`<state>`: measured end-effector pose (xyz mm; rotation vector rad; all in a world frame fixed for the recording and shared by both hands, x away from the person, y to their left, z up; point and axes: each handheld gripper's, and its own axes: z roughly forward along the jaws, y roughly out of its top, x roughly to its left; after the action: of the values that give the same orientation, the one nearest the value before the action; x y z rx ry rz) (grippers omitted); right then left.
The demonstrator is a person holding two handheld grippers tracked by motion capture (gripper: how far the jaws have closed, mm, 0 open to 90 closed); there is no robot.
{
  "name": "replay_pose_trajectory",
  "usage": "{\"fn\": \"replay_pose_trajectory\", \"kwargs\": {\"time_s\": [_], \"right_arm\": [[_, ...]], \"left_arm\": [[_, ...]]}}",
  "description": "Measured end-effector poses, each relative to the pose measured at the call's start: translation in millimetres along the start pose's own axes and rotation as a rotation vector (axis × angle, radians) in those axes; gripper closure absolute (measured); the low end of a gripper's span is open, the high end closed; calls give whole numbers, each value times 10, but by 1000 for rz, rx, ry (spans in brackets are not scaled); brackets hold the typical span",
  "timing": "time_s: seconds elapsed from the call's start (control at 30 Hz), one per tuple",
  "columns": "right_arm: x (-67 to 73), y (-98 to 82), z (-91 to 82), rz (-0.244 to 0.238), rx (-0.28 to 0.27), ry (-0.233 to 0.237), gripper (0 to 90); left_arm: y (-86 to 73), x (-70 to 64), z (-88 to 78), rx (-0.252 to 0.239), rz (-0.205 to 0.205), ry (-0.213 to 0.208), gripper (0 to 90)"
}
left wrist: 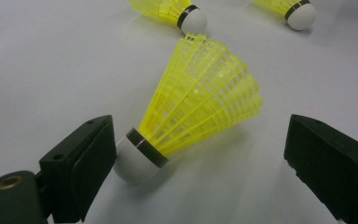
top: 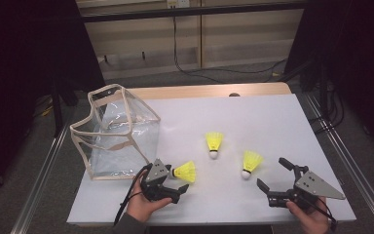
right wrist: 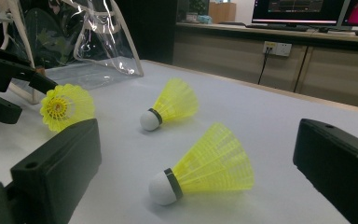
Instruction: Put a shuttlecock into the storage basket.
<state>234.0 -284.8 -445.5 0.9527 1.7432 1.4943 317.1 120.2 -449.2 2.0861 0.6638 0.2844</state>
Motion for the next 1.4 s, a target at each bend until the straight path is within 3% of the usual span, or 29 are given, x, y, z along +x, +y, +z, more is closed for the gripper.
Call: {"fn": "replay_pose_trajectory", "kwargs": {"time_s": [0.67,1.4], "right_arm": [[1,2,-2,-1,0,-2,7],[2,3,-3,-2,-1,2,8]], "left_arm": [[15,30,50,5,-2,2,127],[18,20,35,19,31,24,185]]}}
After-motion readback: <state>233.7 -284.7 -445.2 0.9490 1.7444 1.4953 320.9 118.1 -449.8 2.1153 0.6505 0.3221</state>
